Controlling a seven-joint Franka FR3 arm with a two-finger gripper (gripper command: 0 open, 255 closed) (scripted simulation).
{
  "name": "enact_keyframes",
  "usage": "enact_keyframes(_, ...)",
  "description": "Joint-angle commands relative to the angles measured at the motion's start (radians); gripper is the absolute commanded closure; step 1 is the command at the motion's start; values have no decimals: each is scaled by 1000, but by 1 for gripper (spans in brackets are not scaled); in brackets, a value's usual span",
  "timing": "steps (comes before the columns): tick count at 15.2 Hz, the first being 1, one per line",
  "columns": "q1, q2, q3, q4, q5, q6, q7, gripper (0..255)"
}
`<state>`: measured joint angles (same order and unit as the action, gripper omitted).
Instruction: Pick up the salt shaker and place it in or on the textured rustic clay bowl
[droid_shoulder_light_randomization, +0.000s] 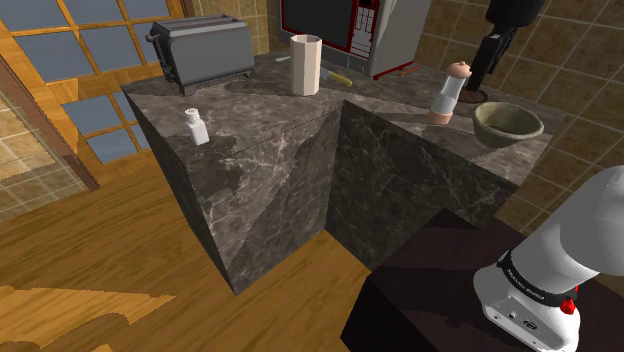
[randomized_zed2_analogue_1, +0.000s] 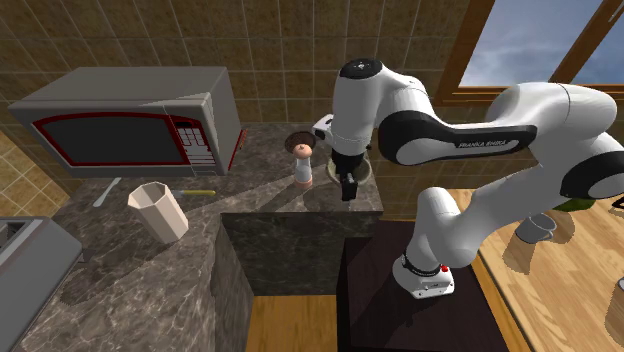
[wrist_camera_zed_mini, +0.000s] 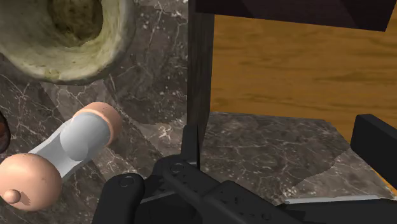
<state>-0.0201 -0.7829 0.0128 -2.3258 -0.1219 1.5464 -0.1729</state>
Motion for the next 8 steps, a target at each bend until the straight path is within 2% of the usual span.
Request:
enact_keyframes(1, 0, 0, 0, 0, 0, 0, 0, 0)
enact_keyframes(8, -22, 161, -191, 106, -14, 87, -192, 0)
